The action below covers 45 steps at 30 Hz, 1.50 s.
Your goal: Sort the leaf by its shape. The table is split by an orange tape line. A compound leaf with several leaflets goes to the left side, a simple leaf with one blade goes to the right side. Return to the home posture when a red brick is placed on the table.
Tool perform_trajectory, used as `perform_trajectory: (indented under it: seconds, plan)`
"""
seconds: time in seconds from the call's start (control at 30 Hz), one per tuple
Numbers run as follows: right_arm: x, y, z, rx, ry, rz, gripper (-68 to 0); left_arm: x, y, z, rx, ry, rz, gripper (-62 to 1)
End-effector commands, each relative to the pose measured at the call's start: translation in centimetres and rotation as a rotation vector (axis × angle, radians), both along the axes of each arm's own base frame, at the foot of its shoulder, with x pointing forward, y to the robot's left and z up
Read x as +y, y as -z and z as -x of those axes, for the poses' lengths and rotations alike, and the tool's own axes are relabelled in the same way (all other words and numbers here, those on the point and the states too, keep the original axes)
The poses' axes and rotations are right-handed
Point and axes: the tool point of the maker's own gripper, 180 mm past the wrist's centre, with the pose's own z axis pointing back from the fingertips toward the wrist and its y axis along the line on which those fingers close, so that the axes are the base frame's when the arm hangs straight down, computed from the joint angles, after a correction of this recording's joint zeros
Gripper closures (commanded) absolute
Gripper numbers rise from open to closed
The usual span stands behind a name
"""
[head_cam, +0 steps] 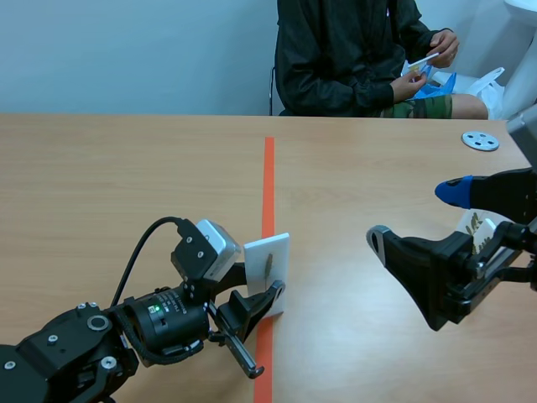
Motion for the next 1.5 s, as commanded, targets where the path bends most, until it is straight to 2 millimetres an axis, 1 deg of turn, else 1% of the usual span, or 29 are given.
perform_trajectory:
  seconds: [0.0,0.07,0.1,0.27,0.33,0.4,0.5,0.53,0.63,0.7,0.73,0.83,1.0,1.1,1.27,1.47]
  plan:
    - [-0.5,-0.7,-0.4,-0.027,0.005,0.001,-67.9,-0.4,-1.3,-0.5,-0.032,-0.002,0.038,-9.6]
    - [-0.5,-0.7,-0.4,-0.027,0.005,0.001,-67.9,-0.4,-1.4,-0.5,-0.032,-0.002,0.038,-4.9]
    - [-0.5,-0.7,-0.4,-0.027,0.005,0.001,-67.9,-0.4,-1.3,-0.5,-0.032,-0.001,0.038,-4.1]
    - [-0.5,-0.7,-0.4,-0.027,0.005,0.001,-67.9,-0.3,-1.8,-0.6,-0.042,0.0,0.037,-4.1]
    - [-0.5,-0.7,-0.4,-0.027,0.005,0.001,-67.9,0.1,-2.8,-0.9,-0.062,-0.011,0.043,-4.1]
    - [-0.5,-0.7,-0.4,-0.027,0.005,0.001,-67.9,0.4,-4.3,-1.4,-0.095,-0.029,0.056,-4.1]
    - [-0.5,-0.7,-0.4,-0.027,0.005,0.001,-67.9,1.9,-6.9,-2.6,-0.149,-0.081,0.078,-4.1]
    - [-0.5,-0.7,-0.4,-0.027,0.005,0.001,-67.9,2.6,-7.6,-3.1,-0.153,-0.109,0.089,-4.1]
    - [-0.5,-0.7,-0.4,-0.027,0.005,0.001,-67.9,5.6,-9.5,-5.1,-0.174,-0.206,0.117,-4.1]
    - [-0.5,-0.7,-0.4,-0.027,0.005,0.001,-67.9,8.1,-10.3,-6.5,-0.192,-0.288,0.115,-4.1]
    - [-0.5,-0.7,-0.4,-0.027,0.005,0.001,-67.9,9.7,-10.5,-7.3,-0.197,-0.336,0.102,-4.1]
    - [-0.5,-0.7,-0.4,-0.027,0.005,0.001,-67.9,13.5,-11.2,-8.6,-0.212,-0.445,0.086,-4.1]
    - [-0.5,-0.7,-0.4,-0.027,0.005,0.001,-67.9,19.4,-11.8,-9.9,-0.22,-0.605,0.026,-4.1]
    - [-0.5,-0.7,-0.4,-0.027,0.005,0.001,-67.9,21.6,-11.5,-10.2,-0.219,-0.657,-0.015,-4.1]
    - [-0.5,-0.7,-0.4,-0.026,0.005,0.001,-67.9,24.9,-10.2,-10.6,-0.203,-0.747,-0.071,-4.2]
    - [-0.5,-0.6,-0.4,-0.02,0.005,0.006,-67.9,28.5,-8.6,-11.7,-0.145,-0.865,-0.009,-4.2]
